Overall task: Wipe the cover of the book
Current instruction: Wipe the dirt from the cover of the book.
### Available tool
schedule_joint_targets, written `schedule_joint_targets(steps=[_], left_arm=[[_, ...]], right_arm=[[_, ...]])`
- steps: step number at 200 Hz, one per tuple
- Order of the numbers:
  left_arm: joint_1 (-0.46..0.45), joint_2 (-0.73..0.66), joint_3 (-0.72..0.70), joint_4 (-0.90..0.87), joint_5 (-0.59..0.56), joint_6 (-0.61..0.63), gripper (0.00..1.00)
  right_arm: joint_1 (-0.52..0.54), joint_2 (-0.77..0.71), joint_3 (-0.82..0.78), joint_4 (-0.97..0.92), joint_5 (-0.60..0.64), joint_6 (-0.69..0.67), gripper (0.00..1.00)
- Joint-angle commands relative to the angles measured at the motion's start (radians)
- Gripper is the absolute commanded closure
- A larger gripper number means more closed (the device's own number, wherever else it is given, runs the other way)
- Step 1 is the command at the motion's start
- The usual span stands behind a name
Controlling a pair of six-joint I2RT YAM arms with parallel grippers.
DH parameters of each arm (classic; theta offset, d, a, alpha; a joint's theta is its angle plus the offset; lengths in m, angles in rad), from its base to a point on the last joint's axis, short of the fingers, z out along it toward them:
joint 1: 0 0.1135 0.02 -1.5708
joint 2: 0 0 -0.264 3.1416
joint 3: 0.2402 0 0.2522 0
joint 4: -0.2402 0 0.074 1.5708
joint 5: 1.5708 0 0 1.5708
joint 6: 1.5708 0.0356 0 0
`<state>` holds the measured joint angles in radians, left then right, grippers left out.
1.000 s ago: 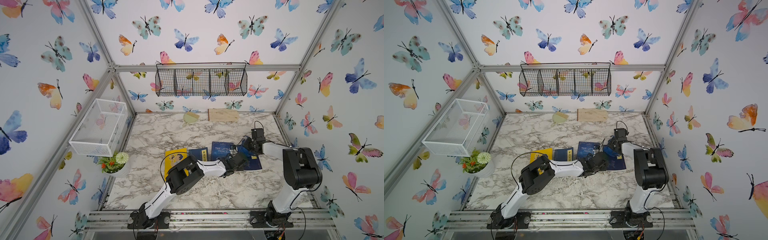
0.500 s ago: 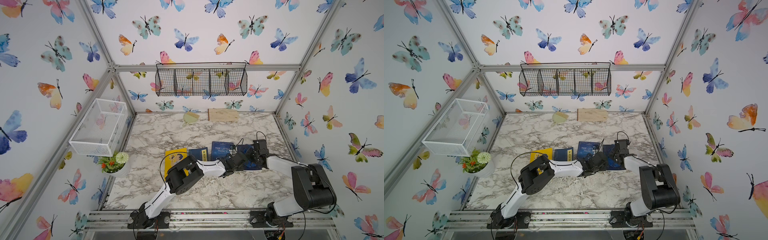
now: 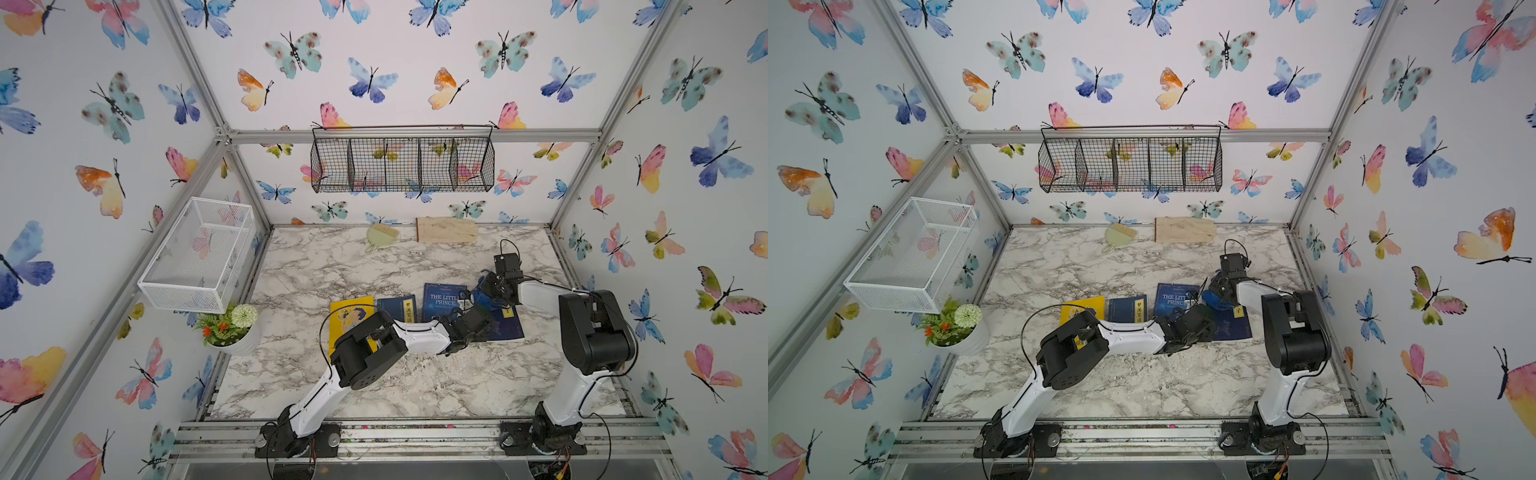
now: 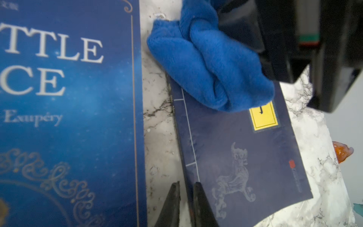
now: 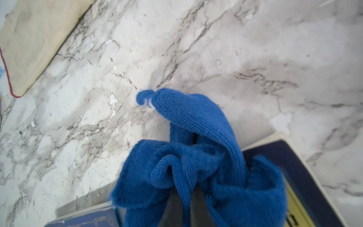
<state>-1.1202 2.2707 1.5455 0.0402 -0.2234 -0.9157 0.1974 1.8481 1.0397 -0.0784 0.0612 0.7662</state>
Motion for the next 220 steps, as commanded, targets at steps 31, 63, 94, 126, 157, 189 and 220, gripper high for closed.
schedule_joint_targets(steps=[31,63,94,126,157,189,220], left_arm=[[0.003,0.009,-0.046,-0.144,0.010,-0.003,0.84],[0.004,0.010,-0.044,-0.144,0.015,0.001,0.84],[0.004,0.013,-0.042,-0.142,0.015,0.000,0.84],[0.004,0.023,-0.025,-0.146,0.024,-0.001,0.84],[0.002,0.015,-0.037,-0.145,0.016,-0.009,0.84],[0.002,0.018,-0.038,-0.145,0.020,-0.010,0.84],[0.003,0.023,-0.029,-0.143,0.023,-0.008,0.84]], right_arm=[[0.005,-0.047,-0.199,-0.158,0.011,-0.008,0.98],[0.005,-0.202,-0.376,-0.156,0.008,-0.008,0.98],[0.006,-0.295,-0.423,-0.188,0.021,-0.015,0.98],[0.005,-0.258,-0.380,-0.169,0.028,-0.024,0.98],[0.010,-0.105,-0.288,-0.192,0.034,-0.036,0.98],[0.010,-0.177,-0.345,-0.176,0.005,-0.025,0.99],[0.009,-0.260,-0.409,-0.196,-0.009,-0.015,0.98]])
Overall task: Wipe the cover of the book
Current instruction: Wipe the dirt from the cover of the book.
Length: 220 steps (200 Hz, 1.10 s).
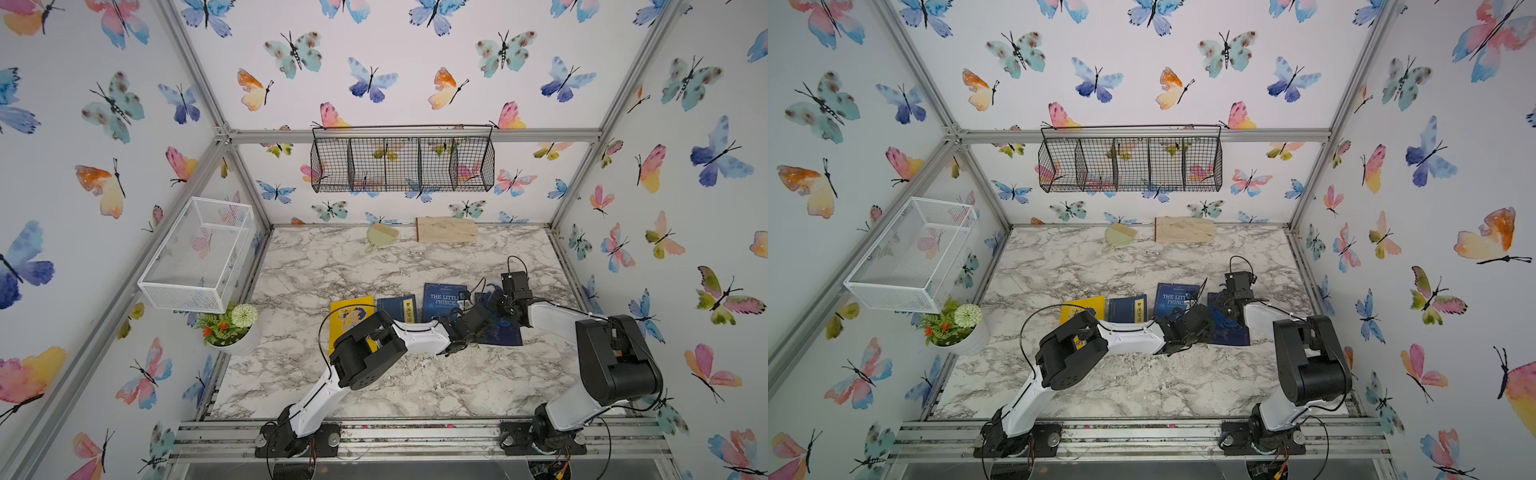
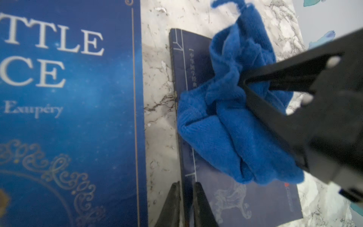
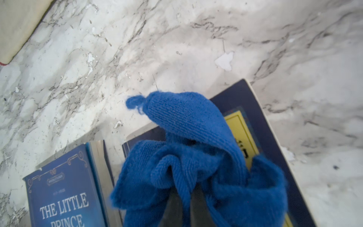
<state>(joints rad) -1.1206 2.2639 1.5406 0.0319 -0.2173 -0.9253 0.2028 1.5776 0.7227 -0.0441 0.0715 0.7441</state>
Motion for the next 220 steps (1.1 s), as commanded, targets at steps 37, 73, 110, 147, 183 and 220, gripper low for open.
schedule_joint_targets(steps=[37,73,110,147,183,220], left_arm=[[0.003,0.028,-0.029,-0.132,0.018,0.004,0.84],[0.004,0.028,-0.036,-0.127,0.024,0.007,0.84],[0.003,0.016,-0.055,-0.114,0.024,0.008,0.84],[0.004,0.017,-0.057,-0.104,0.027,0.006,0.84],[0.004,0.020,-0.050,-0.103,0.031,0.006,0.84],[0.005,0.028,-0.044,-0.102,0.033,0.004,0.84]], right_arm=[[-0.021,-0.001,-0.078,-0.293,0.026,-0.021,0.97],[-0.111,-0.007,-0.111,-0.291,0.024,-0.057,0.97],[-0.175,-0.022,-0.112,-0.303,-0.016,-0.081,0.98],[-0.170,-0.073,-0.159,-0.262,-0.122,-0.062,0.99],[-0.129,-0.102,-0.205,-0.232,-0.147,-0.024,0.99],[-0.090,-0.117,-0.219,-0.222,-0.146,-0.011,0.99]])
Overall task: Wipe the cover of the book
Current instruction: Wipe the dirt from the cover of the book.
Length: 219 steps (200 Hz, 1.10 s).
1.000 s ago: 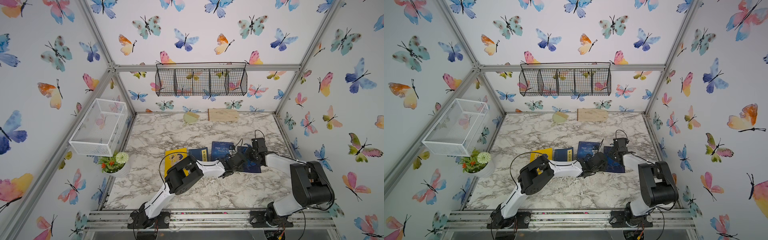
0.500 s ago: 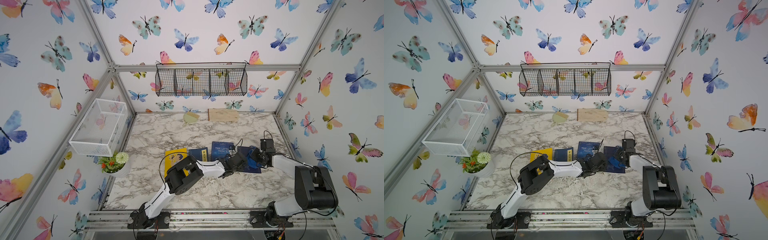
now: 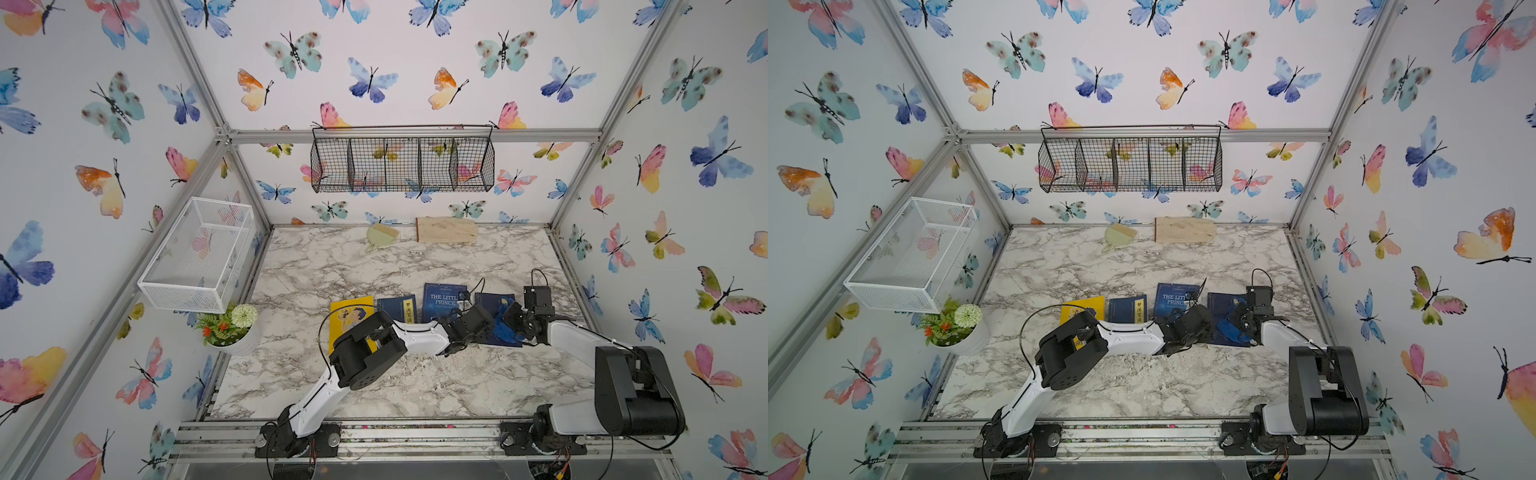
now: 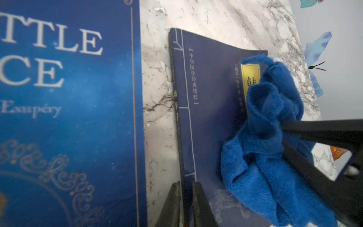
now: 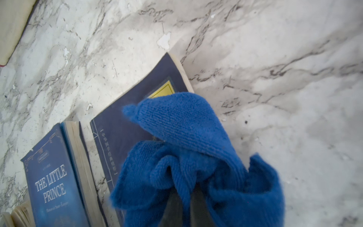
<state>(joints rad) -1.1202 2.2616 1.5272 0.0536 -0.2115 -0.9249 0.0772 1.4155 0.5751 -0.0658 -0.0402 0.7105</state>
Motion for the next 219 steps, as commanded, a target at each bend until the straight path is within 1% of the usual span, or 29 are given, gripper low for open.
schedule_joint_targets(steps=[1,48,72,105,126,156,169,177,192,219], left_arm=[[0.004,0.030,-0.031,-0.124,0.028,0.004,0.84],[0.004,0.032,-0.021,-0.124,0.028,-0.001,0.84],[0.003,0.033,-0.016,-0.127,0.030,-0.001,0.84],[0.004,0.032,-0.014,-0.124,0.030,0.000,0.85],[0.002,0.030,-0.018,-0.126,0.029,0.000,0.85],[0.004,0.029,-0.024,-0.126,0.029,0.001,0.85],[0.003,0.025,-0.029,-0.124,0.028,0.001,0.85],[0.003,0.023,-0.032,-0.123,0.029,0.001,0.85],[0.004,0.020,-0.041,-0.118,0.029,0.001,0.85],[0.004,0.015,-0.045,-0.116,0.029,0.001,0.85]], right_arm=[[0.037,0.045,-0.072,-0.199,-0.035,0.022,0.99],[0.129,0.087,-0.041,-0.197,-0.041,0.062,0.98],[0.141,0.089,-0.038,-0.198,-0.035,0.070,0.99],[0.141,0.103,-0.006,-0.266,0.029,0.047,0.99],[0.139,0.091,0.021,-0.322,0.108,0.019,0.98],[0.126,0.077,0.034,-0.347,0.172,-0.005,0.97],[0.104,0.096,0.039,-0.353,0.179,-0.021,0.96],[0.087,0.110,0.042,-0.357,0.157,-0.027,0.96],[0.080,0.127,0.044,-0.359,0.158,-0.026,0.96],[0.044,0.100,0.035,-0.359,0.188,-0.011,0.95]])
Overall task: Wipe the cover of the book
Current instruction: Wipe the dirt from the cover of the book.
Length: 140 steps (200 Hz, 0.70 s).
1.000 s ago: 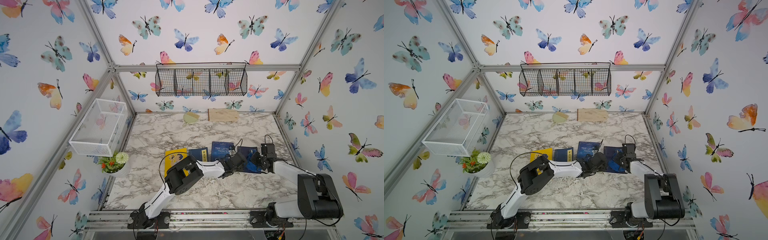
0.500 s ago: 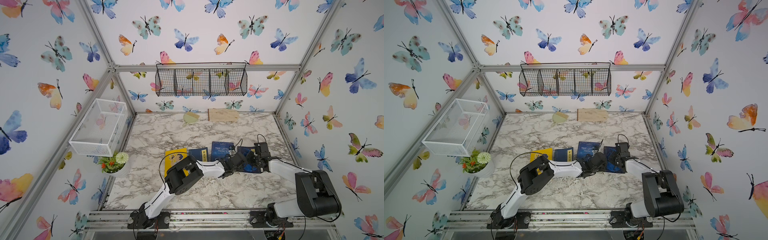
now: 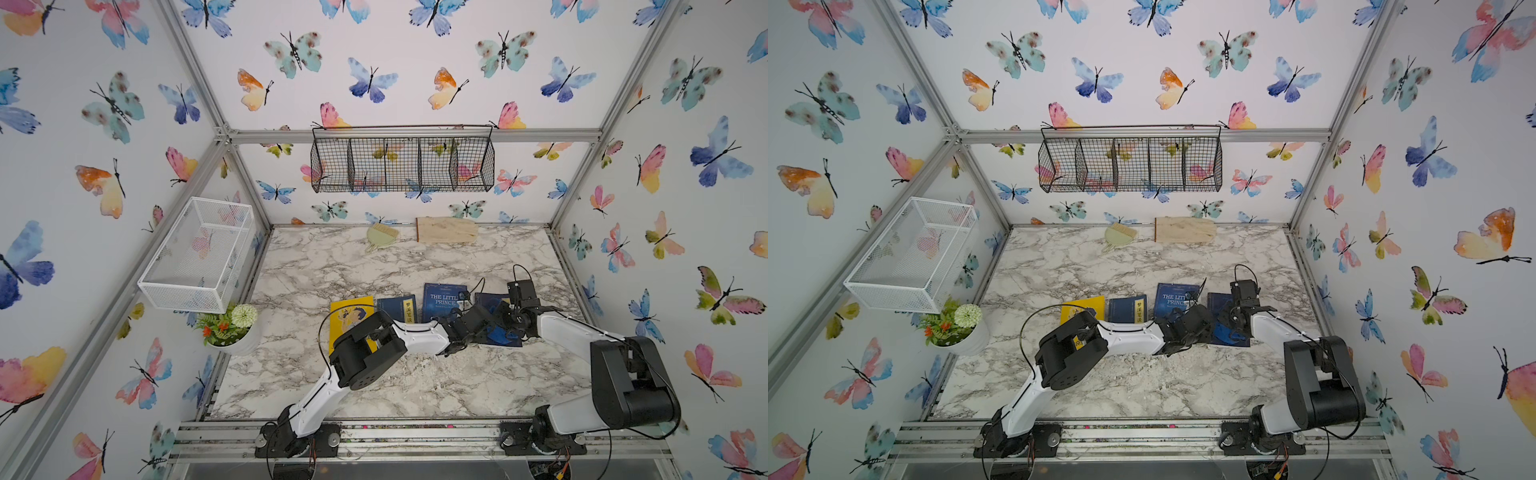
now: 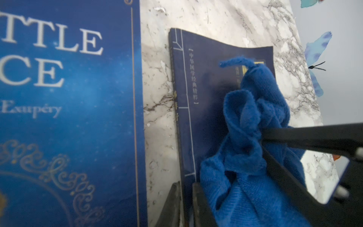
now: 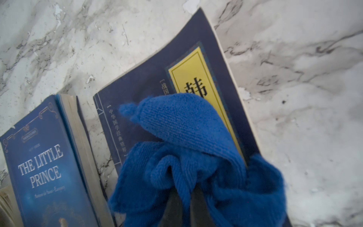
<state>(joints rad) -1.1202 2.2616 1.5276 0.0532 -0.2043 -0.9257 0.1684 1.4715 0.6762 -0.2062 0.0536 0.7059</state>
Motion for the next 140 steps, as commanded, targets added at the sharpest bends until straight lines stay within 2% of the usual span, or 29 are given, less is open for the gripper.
schedule_joint_targets(steps=[1,35,58,73,100,140], left_arm=[[0.004,0.015,-0.045,-0.116,0.022,0.002,0.85],[0.005,0.013,-0.048,-0.109,0.028,0.002,0.85],[0.004,0.012,-0.047,-0.104,0.031,0.002,0.85],[0.004,0.012,-0.050,-0.098,0.031,0.002,0.85],[0.004,0.021,-0.047,-0.088,0.038,0.001,0.85],[0.004,0.032,-0.033,-0.088,0.045,-0.002,0.85]], right_arm=[[-0.050,0.043,-0.067,-0.219,0.095,-0.006,0.95],[-0.135,0.012,-0.078,-0.213,0.114,0.007,0.93],[-0.138,-0.007,-0.085,-0.206,0.102,0.003,0.96],[-0.136,-0.031,-0.117,-0.176,0.049,0.008,0.97],[-0.101,-0.049,-0.169,-0.119,-0.037,0.047,0.98],[0.003,-0.025,-0.133,-0.145,-0.004,0.087,0.99]])
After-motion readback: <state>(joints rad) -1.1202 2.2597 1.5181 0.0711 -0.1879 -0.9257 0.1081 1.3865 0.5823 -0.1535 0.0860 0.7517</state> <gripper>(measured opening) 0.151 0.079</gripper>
